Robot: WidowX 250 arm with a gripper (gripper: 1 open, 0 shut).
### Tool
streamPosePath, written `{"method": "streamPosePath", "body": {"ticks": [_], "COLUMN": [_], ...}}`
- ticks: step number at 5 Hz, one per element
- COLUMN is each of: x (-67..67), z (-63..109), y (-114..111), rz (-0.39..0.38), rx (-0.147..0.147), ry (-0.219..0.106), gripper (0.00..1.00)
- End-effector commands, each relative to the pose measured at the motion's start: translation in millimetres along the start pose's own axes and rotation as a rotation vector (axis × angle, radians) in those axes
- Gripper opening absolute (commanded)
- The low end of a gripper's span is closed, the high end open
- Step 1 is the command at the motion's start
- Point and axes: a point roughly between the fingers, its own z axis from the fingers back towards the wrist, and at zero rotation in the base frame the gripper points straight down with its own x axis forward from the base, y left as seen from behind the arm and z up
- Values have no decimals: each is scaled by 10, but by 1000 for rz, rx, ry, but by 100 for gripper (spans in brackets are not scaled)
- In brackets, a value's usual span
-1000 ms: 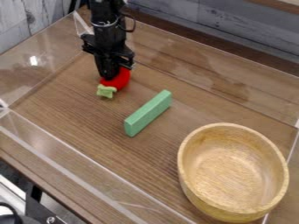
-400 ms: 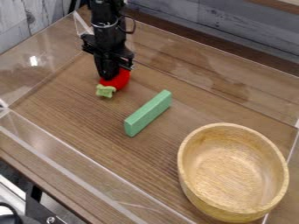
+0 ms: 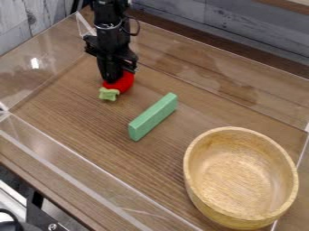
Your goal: Move the red object to the left side of the table
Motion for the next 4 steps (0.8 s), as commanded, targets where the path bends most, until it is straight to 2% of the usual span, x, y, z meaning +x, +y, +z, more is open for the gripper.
{"method": "streamPosePath", "body": {"ticks": [1, 4], "x": [-236, -347], "z": [-220, -161], "y": [-63, -67], "rz": [-8, -17], "rx": [-29, -34], "ry": [101, 144], "gripper": [0, 0]}}
